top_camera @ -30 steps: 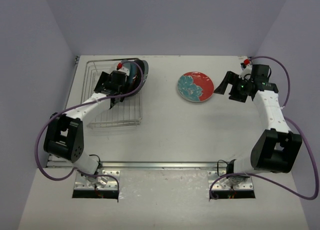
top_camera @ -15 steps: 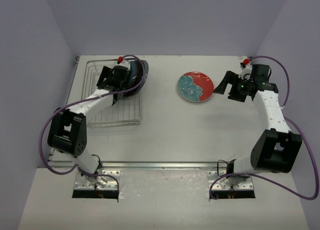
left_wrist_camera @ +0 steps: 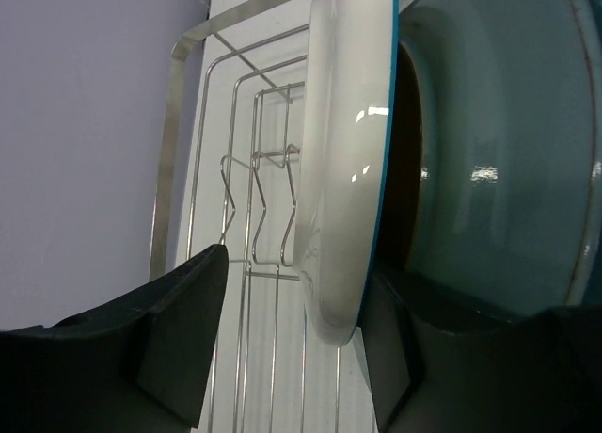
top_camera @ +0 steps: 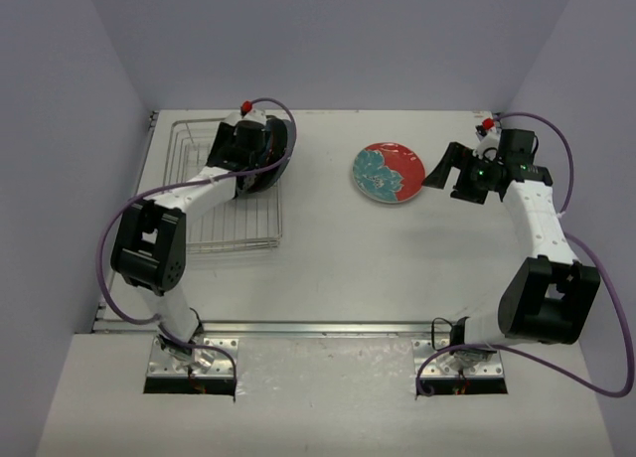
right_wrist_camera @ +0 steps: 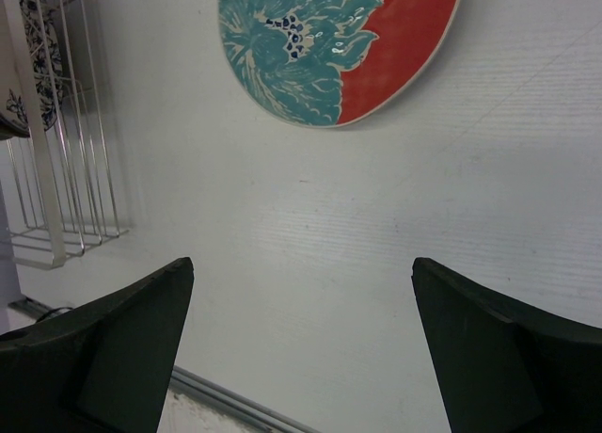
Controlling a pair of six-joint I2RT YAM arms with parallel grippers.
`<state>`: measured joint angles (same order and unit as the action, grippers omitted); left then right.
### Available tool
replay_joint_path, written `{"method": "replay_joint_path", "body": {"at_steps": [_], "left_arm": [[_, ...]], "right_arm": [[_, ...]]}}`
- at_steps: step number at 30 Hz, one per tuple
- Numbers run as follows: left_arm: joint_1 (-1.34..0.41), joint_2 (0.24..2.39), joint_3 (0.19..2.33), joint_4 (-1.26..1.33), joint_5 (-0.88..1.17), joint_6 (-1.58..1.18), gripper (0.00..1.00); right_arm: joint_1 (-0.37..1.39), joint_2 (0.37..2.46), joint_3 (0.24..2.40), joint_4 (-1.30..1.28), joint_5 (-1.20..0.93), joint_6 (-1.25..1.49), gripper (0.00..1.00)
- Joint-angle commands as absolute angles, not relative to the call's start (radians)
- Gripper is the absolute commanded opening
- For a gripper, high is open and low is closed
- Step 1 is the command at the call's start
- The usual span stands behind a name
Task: Unload the plates from the dish rack
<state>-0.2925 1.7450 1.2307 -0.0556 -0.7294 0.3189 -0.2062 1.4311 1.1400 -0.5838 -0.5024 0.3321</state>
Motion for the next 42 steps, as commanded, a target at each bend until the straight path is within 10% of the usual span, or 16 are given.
{"method": "replay_joint_path", "body": {"at_steps": [1, 15, 42], "left_arm": [[-0.288, 1.769, 1.28, 0.026, -0.788, 0.327, 0.52], [-0.288, 1.744, 1.321, -0.044, -0.8, 0.324, 0.01], [-0.371, 1.577, 1.377, 0.359, -1.072, 0.766, 0.0]], "right_arm": [[-0.204, 1.398, 1.129, -0.555, -0.522, 0.319, 0.99], [-0.203, 1.396, 1.115, -0.544, -0.556, 0.334, 0.99], [-0.177, 1.392, 1.106, -0.494, -0.627, 0.374, 0.99]]}}
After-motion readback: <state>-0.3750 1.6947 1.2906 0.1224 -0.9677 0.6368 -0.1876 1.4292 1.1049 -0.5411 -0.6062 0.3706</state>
